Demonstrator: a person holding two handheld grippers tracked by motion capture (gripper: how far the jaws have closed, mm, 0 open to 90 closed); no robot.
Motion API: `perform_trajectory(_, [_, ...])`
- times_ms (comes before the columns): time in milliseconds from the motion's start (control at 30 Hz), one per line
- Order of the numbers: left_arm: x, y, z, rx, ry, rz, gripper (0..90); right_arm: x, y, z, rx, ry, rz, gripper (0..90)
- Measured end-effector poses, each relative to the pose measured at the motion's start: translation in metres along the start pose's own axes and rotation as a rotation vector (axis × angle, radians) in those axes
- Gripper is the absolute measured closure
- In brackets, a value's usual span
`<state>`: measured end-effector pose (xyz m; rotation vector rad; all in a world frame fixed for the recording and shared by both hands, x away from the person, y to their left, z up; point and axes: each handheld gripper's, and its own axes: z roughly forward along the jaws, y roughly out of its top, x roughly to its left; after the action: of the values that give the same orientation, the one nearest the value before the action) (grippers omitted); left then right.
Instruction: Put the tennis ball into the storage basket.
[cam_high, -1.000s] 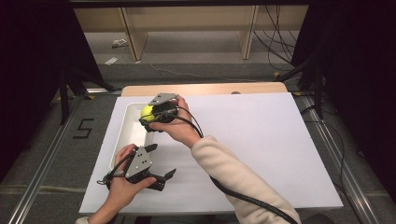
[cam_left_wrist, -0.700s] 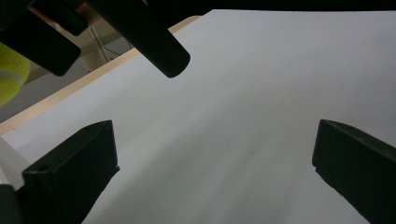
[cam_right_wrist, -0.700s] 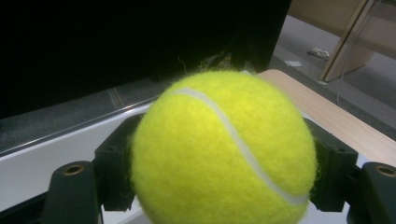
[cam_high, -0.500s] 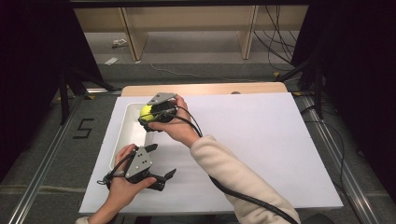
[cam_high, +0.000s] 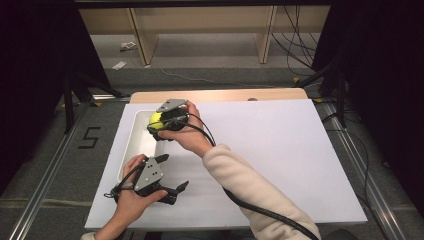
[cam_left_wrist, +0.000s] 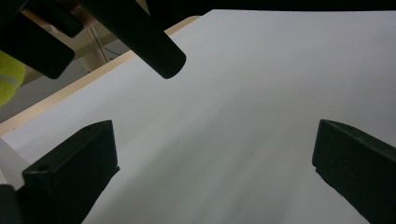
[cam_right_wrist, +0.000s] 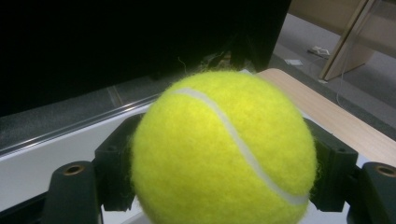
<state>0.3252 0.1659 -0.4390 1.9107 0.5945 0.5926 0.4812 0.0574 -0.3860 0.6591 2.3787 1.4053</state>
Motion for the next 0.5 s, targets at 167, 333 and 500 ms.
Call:
perform_trajectory(167, [0.0006, -0.0002, -0.0002, -0.003, 0.002, -0.005, 0.0, 0.0005, -0.0010, 0.0020, 0.004, 0.005, 0.000, 26.8])
perform_trajectory(333, [0.0019, -0.0005, -0.0005, 0.001, 0.006, -0.002, 0.0, 0.0017, -0.0002, 0.0029, 0.006, 0.007, 0.001, 26.9])
perform_trajectory(500, [0.0013, -0.0002, -0.0001, 0.000, 0.004, -0.002, 0.0, 0.0018, 0.0016, 0.0039, 0.004, 0.009, -0.002, 26.9])
